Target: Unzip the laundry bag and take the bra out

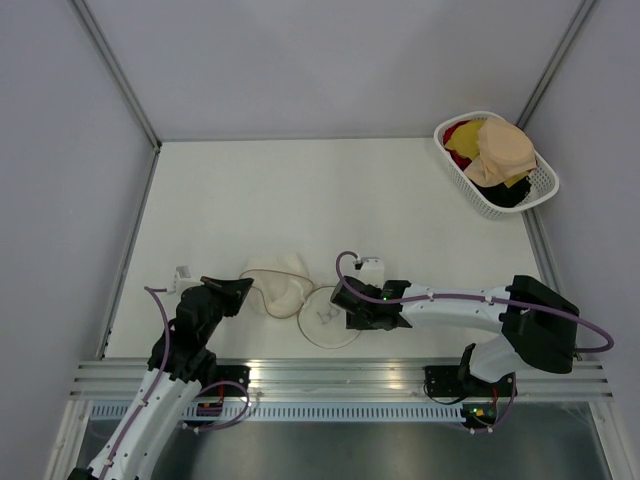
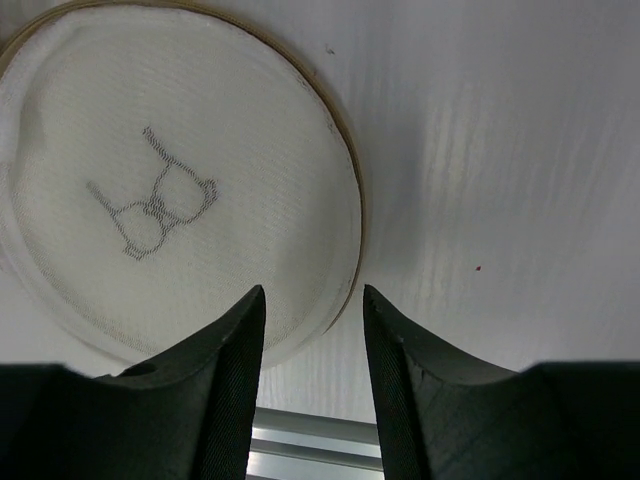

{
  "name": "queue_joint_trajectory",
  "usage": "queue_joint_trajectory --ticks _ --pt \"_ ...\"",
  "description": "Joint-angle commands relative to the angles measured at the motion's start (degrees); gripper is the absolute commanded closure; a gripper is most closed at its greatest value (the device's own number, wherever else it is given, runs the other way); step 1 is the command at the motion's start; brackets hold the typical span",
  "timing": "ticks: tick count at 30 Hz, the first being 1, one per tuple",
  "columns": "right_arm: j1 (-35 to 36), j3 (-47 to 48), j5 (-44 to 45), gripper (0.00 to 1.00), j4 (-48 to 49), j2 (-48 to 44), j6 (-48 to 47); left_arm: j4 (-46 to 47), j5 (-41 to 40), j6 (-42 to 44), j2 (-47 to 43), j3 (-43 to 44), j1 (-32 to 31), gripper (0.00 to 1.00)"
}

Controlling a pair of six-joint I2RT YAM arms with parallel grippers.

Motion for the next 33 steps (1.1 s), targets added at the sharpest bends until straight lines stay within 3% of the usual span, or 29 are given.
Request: queue_joint_trajectory --ticks 1,5,18,21,25,28,33 --pt "0.4 1.53 4.48 0.51 -1.98 0.04 2.79 -0.26 0.94 -1.13 -0.46 0.45 0.02 0.98" --pt "0.58 1.0 6.42 0.53 -4.02 -0.31 3.94 -0.26 1.46 -0.69 -0.19 0.45 0.1 0.98" --pt "0.58 -1.64 5.37 0.62 3.19 4.87 4.55 -0.61 2.7 0.54 -0.02 1.06 0.02 0.98" --pt "0.58 -1.81 5.37 0.7 3.36 5.4 4.73 -0.87 2.87 0.63 -0.02 1.06 0.02 0.98" --pt "0.66 -1.11 5.98 0.99 1.79 4.52 4.55 -0.87 3.49 0.81 0.16 1.06 0.02 0.98" --pt "0.58 1.43 8.35 0.99 -1.9 0.93 2.98 -0.35 4.62 1.77 0.68 1.07 0.1 0.98" --pt "0.66 11.09 16.34 1.0 -11.65 -3.82 -1.85 8.96 12.0 9.5 7.09 0.1 0.02 0.98"
